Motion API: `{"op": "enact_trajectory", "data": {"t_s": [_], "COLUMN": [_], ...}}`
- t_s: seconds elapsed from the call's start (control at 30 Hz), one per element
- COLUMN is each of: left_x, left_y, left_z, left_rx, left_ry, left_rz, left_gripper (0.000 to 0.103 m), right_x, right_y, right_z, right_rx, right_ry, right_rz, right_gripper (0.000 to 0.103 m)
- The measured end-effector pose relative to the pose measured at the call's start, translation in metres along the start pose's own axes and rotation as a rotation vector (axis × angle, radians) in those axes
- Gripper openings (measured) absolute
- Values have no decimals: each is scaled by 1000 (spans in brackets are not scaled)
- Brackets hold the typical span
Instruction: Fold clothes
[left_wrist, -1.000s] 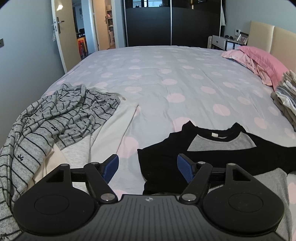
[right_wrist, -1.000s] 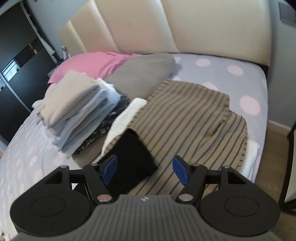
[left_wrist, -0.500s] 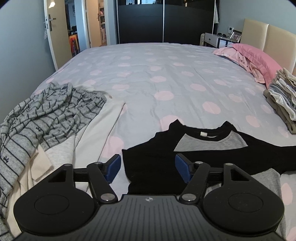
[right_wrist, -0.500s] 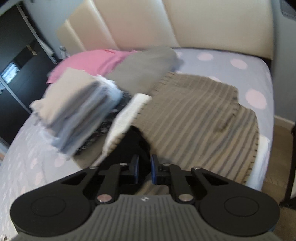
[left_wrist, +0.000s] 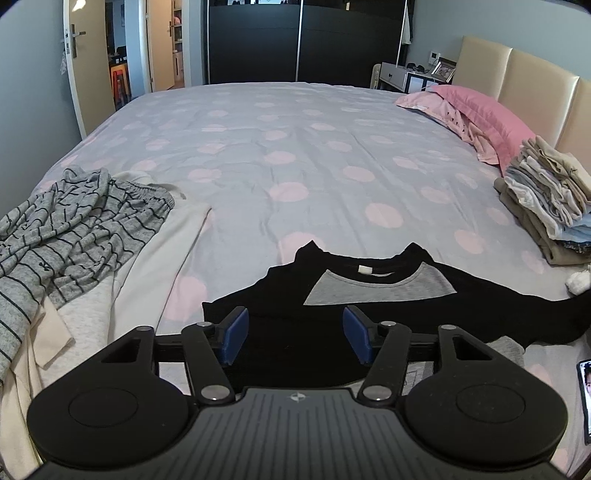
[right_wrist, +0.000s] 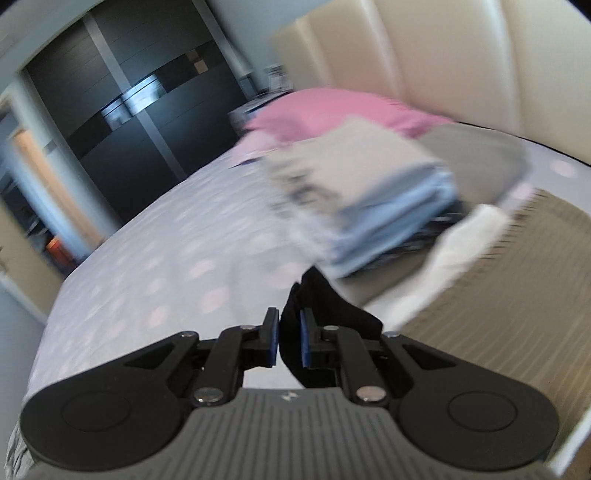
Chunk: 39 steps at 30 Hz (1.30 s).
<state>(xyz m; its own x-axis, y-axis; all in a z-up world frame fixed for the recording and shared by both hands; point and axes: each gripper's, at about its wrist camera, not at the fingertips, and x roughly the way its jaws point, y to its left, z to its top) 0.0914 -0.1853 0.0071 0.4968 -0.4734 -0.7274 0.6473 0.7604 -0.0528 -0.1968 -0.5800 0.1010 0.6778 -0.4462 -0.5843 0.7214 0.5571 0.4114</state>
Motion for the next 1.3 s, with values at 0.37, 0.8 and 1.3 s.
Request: {"op": "enact_trajectory", "data": {"t_s": [0.37,0.8,1.3], "left_x": [-2,15,85], "left_y": [1,12,6], "left_z": [6,12,-6], "left_rx": [-16,-77,-160], "left_ry": [7,46,200], "left_rz": [-55,-87,-147], "left_gripper": [48,48,53], "right_x": [44,120,132], "right_y": [156,250,222], "right_z": [-60,-166,-157], "right_rx": [-167,-328,-368], "right_ry": [158,417,457], "right_rz": [244,322,179], "right_gripper": [13,13,34]}}
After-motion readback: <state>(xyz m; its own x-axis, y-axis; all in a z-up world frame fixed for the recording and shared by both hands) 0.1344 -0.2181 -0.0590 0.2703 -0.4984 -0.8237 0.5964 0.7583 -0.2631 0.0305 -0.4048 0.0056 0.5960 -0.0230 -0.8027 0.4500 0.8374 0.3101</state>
